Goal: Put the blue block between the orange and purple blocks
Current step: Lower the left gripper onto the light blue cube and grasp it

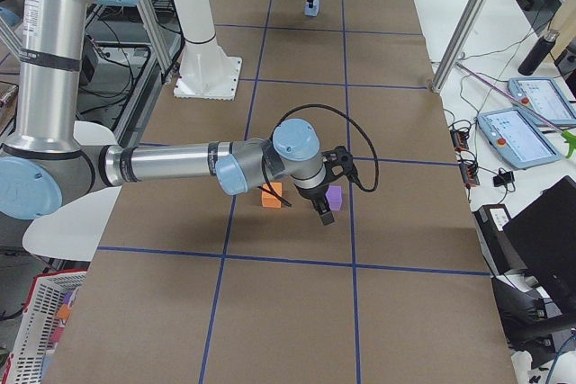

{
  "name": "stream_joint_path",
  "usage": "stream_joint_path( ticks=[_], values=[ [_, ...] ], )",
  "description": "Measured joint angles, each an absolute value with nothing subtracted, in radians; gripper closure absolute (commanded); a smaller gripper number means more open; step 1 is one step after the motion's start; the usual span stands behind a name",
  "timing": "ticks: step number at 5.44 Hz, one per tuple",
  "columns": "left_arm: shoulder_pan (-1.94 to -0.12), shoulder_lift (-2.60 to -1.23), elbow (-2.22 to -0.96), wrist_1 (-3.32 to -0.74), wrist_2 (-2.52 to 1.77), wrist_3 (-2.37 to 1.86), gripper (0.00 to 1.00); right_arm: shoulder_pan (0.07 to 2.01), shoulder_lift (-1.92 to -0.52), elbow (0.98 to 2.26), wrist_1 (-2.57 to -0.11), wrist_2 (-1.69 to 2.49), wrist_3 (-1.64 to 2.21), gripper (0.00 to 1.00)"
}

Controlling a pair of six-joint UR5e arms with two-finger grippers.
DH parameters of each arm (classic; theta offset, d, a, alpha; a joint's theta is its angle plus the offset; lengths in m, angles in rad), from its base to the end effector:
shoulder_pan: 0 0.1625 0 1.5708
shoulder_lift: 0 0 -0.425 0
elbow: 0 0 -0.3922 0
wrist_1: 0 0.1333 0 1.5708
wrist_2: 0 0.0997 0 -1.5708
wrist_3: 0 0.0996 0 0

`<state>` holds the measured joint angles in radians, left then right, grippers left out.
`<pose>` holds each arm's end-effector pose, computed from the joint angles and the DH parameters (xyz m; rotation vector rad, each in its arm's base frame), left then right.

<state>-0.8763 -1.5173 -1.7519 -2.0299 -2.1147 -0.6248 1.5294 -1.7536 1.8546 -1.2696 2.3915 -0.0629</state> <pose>0.2549 -0.4338 0.5528 0.1285 0.7687 0.2257 0.0425 -0.4334 0.5643 0.3887 -0.8067 -0.2622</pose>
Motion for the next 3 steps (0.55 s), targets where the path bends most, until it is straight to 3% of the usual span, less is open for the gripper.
stream_joint_path(
  ticks=[1,2,3],
  values=[
    [-0.858,-1.506,-1.756,-2.031,-2.114,-0.626,0.78,1.529,-1.758,1.855,-1.269,2.391,-0.064,0.00],
    [-0.847,-1.504,-1.759,-2.031,-2.114,-0.626,1.00,1.529,-1.759,1.855,-1.269,2.392,-0.064,0.00],
    [-0.844,-1.505,-1.768,-2.029,-2.116,-0.626,1.00,1.529,-1.759,1.855,-1.269,2.391,-0.064,0.00]
  ],
)
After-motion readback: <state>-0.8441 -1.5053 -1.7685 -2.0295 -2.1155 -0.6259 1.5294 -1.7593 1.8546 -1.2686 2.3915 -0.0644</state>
